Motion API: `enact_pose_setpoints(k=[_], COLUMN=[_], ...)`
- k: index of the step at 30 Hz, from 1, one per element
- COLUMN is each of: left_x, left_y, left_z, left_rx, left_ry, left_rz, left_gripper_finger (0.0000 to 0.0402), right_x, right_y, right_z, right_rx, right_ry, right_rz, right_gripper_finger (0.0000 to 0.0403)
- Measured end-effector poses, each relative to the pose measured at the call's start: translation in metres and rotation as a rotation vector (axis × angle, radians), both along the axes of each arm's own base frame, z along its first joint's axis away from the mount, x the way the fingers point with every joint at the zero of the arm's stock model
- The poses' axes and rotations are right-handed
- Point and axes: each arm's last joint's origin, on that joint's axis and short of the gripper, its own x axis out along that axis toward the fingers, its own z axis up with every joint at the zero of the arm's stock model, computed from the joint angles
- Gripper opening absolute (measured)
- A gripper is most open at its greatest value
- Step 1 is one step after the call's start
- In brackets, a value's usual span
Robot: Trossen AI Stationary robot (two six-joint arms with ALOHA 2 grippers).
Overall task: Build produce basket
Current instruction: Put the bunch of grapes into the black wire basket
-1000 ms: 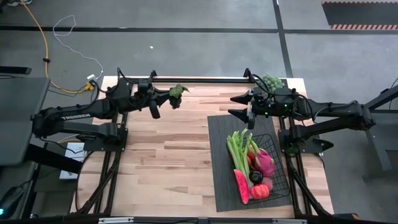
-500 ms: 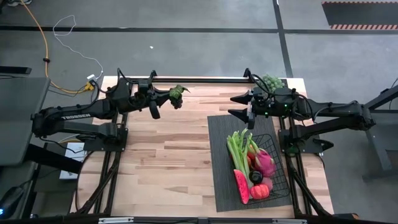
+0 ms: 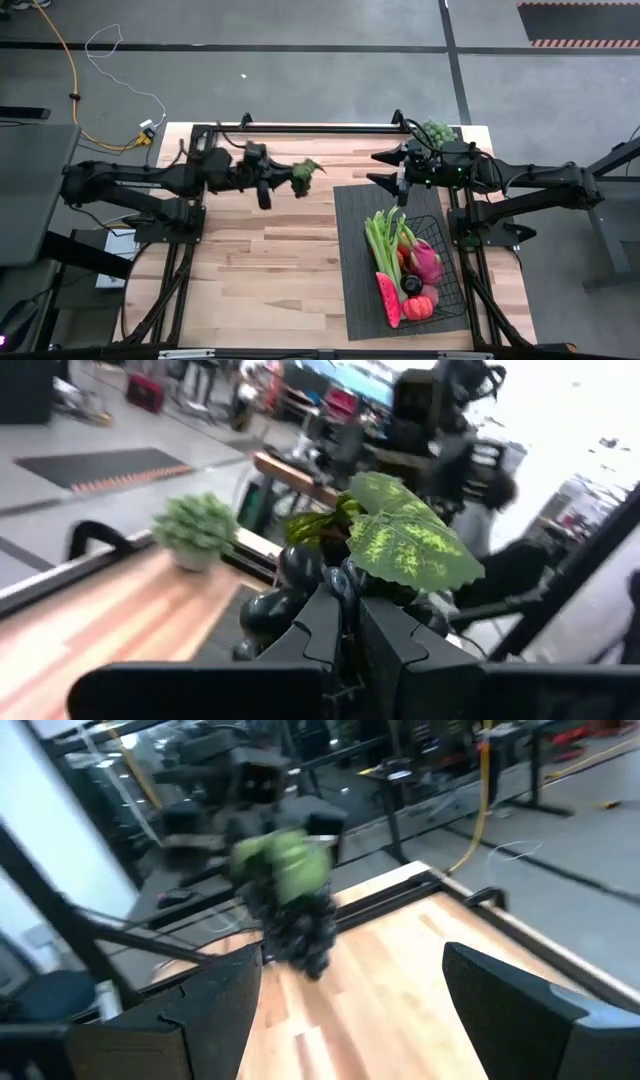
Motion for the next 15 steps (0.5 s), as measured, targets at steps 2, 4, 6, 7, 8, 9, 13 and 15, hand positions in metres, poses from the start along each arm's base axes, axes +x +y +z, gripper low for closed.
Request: enact_pose_setpoints(k=[2, 4, 6, 7, 8, 9, 13, 15], left_x=[0.016, 0.032, 0.05, 0.059, 0.068, 0.076, 0.111, 0.129], left_y=[-0.006, -0.013, -0.02, -0.024, -0.027, -0.03, -0.043, -0.049], left_z=[0.002, 0.002, 0.003, 0.004, 0.004, 0.005, 0.007, 0.01], left_rx=[-0.002, -0.004, 0.005, 0.013, 0.018, 0.022, 0.024, 0.024], left_ry=[0.016, 0.039, 0.06, 0.068, 0.076, 0.083, 0.094, 0.082], left_rz=[-0.036, -0.072, -0.107, -0.125, -0.143, -0.159, -0.223, -0.259], left_gripper_finger=[0.0009, 0.0009, 0.0009, 0.0009, 0.0009, 0.0009, 0.0009, 0.0009], right_x=[0.0, -0.001, -0.001, -0.003, -0.003, -0.005, -0.015, -0.021], right_y=[-0.001, -0.002, -0.003, -0.003, -0.004, -0.004, -0.004, -0.004], right_z=[0.0, 0.001, 0.003, 0.004, 0.006, 0.007, 0.018, 0.024], right_rx=[-0.025, -0.051, -0.078, -0.091, -0.101, -0.109, -0.148, -0.165], right_ry=[0.002, -0.002, -0.015, -0.019, -0.026, -0.033, -0.067, -0.094], right_rz=[-0.033, -0.072, -0.101, -0.117, -0.13, -0.141, -0.165, -0.167], right_gripper_finger=[0.0303, 0.0303, 0.0303, 0.0303, 0.0303, 0.0303, 0.0303, 0.0303])
